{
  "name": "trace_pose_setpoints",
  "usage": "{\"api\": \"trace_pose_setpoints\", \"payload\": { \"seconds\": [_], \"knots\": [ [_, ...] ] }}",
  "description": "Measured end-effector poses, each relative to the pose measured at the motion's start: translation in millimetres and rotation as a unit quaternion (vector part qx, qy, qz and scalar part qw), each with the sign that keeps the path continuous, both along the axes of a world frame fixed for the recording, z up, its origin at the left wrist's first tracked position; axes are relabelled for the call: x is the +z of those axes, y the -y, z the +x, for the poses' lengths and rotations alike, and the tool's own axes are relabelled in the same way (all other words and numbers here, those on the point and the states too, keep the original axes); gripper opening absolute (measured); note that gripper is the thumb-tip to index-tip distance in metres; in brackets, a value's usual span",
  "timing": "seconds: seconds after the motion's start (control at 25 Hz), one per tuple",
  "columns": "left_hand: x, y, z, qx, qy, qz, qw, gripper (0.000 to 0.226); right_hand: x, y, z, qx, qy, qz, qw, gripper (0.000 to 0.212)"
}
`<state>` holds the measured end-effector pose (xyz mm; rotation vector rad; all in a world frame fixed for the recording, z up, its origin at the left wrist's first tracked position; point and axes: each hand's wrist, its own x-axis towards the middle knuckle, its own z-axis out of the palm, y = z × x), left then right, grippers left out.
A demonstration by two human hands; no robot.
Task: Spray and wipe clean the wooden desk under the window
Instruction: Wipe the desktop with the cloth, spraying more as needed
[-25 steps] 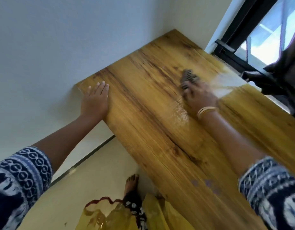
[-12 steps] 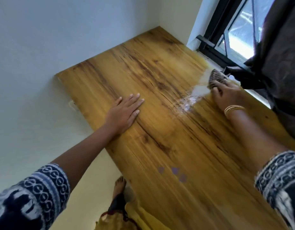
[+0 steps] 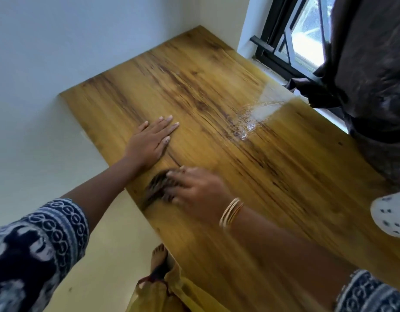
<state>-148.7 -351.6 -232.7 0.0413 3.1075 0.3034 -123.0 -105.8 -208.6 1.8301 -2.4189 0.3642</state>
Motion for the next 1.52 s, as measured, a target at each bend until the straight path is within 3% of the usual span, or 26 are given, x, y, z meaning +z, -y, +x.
{"api": "trace_pose_setpoints", "payload": {
  "seconds": [0.08,0.2,0.28,0.32,0.44,0.56,0.64,0.68,0.72,0.8,0.88,0.96,1.04,1.16,1.24,1.36,1.44,1.52],
  "knots": [
    [-0.5,0.2,1.0,-0.002,-0.004,0.004,1.000,0.052,2.3,-34.7,-72.4,-0.152,-0.066,-0.008,0.986,0.032],
    [1.5,1.7,0.0,-0.003,-0.008,0.018,1.000,0.051,6.8,-119.0,-186.4,-0.453,-0.033,-0.005,0.891,0.048],
    [1.1,-1.1,0.3,0.003,-0.014,0.019,1.000,0.052,1.3,-154.2,-215.7,-0.548,0.012,-0.018,0.836,0.059],
    [1.2,-1.9,-0.1,0.005,-0.017,0.020,1.000,0.052,-0.2,-148.2,-212.5,-0.560,0.018,-0.028,0.828,0.062],
    [-1.7,1.4,-2.2,0.001,-0.011,0.015,1.000,0.054,12.8,-79.1,-138.9,-0.495,-0.027,-0.035,0.868,0.046],
    [-3.7,2.1,-3.9,-0.001,-0.007,0.006,1.000,0.052,3.5,-8.3,10.0,-0.222,-0.017,-0.029,0.974,0.027],
    [0.5,-2.3,-1.0,-0.013,-0.005,0.006,1.000,0.050,-1.9,5.3,84.9,-0.055,0.053,0.038,0.996,0.029],
    [3.0,-6.1,3.7,-0.035,-0.007,0.008,0.999,0.050,-1.4,-2.3,85.1,-0.024,0.039,0.040,0.998,0.029],
    [5.1,-11.4,11.2,-0.066,-0.010,0.017,0.998,0.051,-1.0,-16.2,64.9,-0.027,-0.002,0.025,0.999,0.027],
    [6.0,-27.9,34.0,-0.121,-0.009,0.051,0.991,0.052,2.2,-55.9,-0.5,-0.166,-0.064,0.007,0.984,0.027],
    [1.7,-43.8,57.2,-0.126,-0.016,0.068,0.990,0.052,9.6,-115.8,-71.6,-0.381,-0.064,0.012,0.922,0.036],
    [-3.0,-50.1,69.6,-0.105,-0.029,0.068,0.992,0.051,8.8,-179.2,-115.9,-0.542,0.000,0.019,0.840,0.047],
    [-5.2,-50.6,71.6,-0.091,-0.034,0.063,0.993,0.049,4.7,-196.4,-117.9,-0.602,0.039,0.002,0.798,0.054],
    [-5.8,-51.4,68.2,-0.079,-0.041,0.063,0.994,0.046,25.1,-135.2,-52.3,-0.520,-0.011,-0.024,0.854,0.044],
    [-5.4,-53.4,68.8,-0.072,-0.047,0.059,0.995,0.046,24.0,-88.1,37.8,-0.403,0.022,-0.050,0.913,0.031],
    [-4.2,-56.6,72.4,-0.093,-0.055,0.054,0.993,0.046,7.4,-60.9,163.2,-0.185,0.087,-0.002,0.979,0.036],
    [-3.0,-60.5,77.1,-0.113,-0.053,0.054,0.991,0.048,-5.0,-87.6,142.8,-0.090,0.014,0.029,0.995,0.030],
    [-4.5,-61.7,82.0,-0.113,-0.050,0.056,0.991,0.049,-9.1,-123.1,81.4,-0.198,-0.043,0.037,0.979,0.028]
  ]
}}
